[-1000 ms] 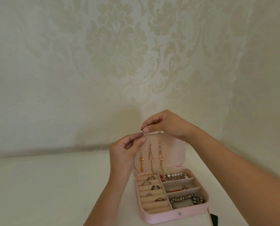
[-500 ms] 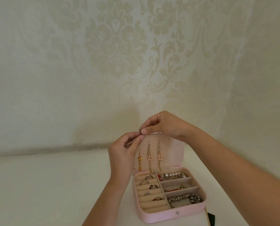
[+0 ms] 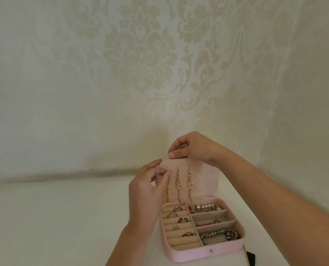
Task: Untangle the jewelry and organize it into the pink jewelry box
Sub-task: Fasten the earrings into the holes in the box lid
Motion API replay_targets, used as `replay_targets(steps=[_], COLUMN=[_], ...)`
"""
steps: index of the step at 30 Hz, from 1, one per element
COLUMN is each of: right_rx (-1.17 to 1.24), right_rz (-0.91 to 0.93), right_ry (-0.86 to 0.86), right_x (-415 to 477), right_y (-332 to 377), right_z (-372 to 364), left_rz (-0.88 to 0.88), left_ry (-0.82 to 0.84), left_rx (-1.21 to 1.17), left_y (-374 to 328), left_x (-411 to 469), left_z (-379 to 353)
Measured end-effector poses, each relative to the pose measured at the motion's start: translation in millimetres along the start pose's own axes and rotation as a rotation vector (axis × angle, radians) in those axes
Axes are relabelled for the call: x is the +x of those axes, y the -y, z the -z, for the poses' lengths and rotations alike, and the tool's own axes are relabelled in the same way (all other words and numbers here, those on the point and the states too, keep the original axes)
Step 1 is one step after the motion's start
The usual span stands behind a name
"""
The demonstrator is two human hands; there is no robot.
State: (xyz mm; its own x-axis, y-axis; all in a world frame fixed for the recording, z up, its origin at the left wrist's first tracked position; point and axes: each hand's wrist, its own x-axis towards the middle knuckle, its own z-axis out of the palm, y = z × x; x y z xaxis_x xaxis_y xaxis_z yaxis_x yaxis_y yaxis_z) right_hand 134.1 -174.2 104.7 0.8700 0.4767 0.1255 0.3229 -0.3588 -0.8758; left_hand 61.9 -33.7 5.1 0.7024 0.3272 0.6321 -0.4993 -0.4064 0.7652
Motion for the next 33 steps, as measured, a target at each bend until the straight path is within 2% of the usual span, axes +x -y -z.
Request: replay_targets(steps=[18,30,33], right_rx=[-0.030,-0.049,-0.090], right_rz=[0.005,-0.030,-0.062], right_ry=[0.014,0.010,0.000], right_x=[-2.6,-5.9,-5.4], right_y=[-0.3,6.7,8.6], right_z=[0.6,0.4,0.9], left_rz=[0.014,0.098,0.144], left_ry=[0.002,-0.028,-0.030], left_rx=[0.008,0.029,-0.037], left_y=[-0.5,-1.0,-4.6], left_x=[2.1,1.4,2.0], left_z=[-3.7,-7.2,-6.7])
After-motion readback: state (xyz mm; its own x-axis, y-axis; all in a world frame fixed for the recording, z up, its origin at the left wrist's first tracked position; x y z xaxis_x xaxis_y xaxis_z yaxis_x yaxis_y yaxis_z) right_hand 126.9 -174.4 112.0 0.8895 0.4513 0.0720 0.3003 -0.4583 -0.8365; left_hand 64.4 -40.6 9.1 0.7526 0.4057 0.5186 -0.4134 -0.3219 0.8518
